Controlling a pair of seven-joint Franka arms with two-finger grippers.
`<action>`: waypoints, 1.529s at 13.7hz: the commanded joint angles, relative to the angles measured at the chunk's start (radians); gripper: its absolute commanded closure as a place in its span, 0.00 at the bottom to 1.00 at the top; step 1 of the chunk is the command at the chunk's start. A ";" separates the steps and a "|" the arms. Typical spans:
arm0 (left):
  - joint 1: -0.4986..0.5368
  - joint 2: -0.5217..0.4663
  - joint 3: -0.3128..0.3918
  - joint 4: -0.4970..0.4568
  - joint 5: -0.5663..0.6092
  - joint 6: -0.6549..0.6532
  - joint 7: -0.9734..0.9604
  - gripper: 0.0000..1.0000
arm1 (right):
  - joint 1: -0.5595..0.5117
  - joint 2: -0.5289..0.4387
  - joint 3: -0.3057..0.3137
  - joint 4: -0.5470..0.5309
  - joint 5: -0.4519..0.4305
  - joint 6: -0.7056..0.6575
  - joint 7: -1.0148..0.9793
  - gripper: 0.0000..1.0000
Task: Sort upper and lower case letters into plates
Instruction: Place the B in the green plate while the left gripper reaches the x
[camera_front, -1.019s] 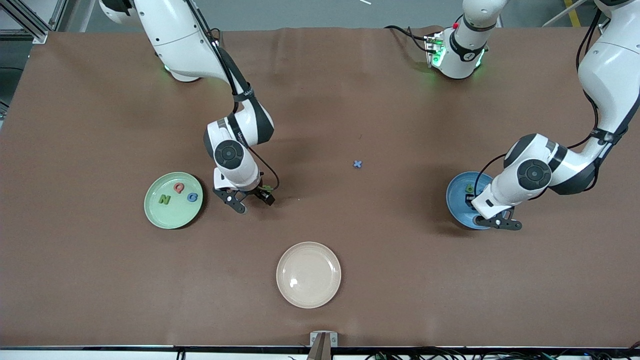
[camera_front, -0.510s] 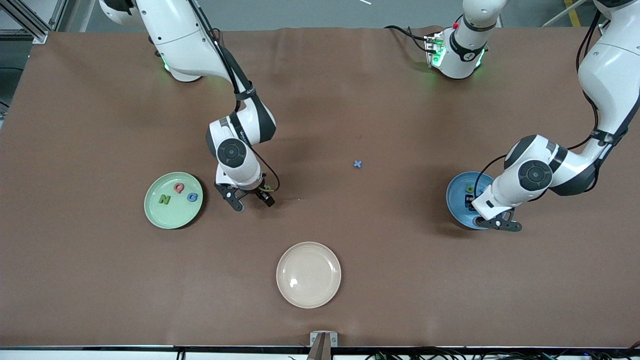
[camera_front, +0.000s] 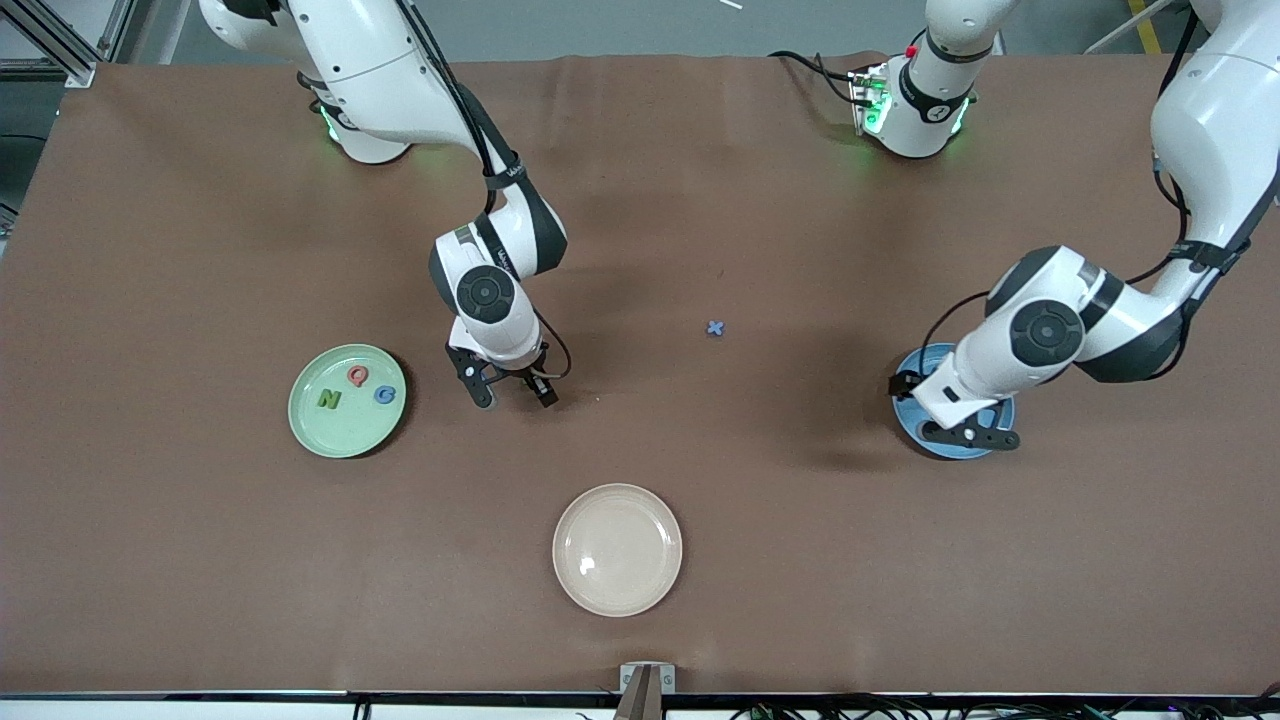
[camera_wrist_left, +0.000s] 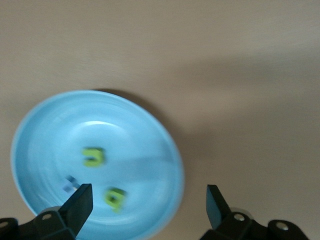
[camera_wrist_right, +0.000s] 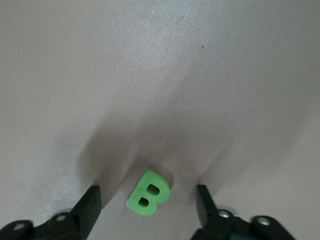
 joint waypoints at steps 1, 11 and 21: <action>-0.088 -0.021 -0.037 -0.012 -0.033 -0.020 -0.169 0.00 | 0.005 -0.010 -0.007 -0.010 0.015 -0.010 0.014 0.32; -0.573 -0.005 0.124 0.000 -0.022 0.179 -0.552 0.00 | 0.003 -0.020 -0.007 -0.006 0.013 -0.027 0.002 1.00; -0.689 0.022 0.244 -0.027 0.016 0.263 -0.544 0.05 | -0.380 -0.200 -0.018 0.034 -0.003 -0.392 -0.787 1.00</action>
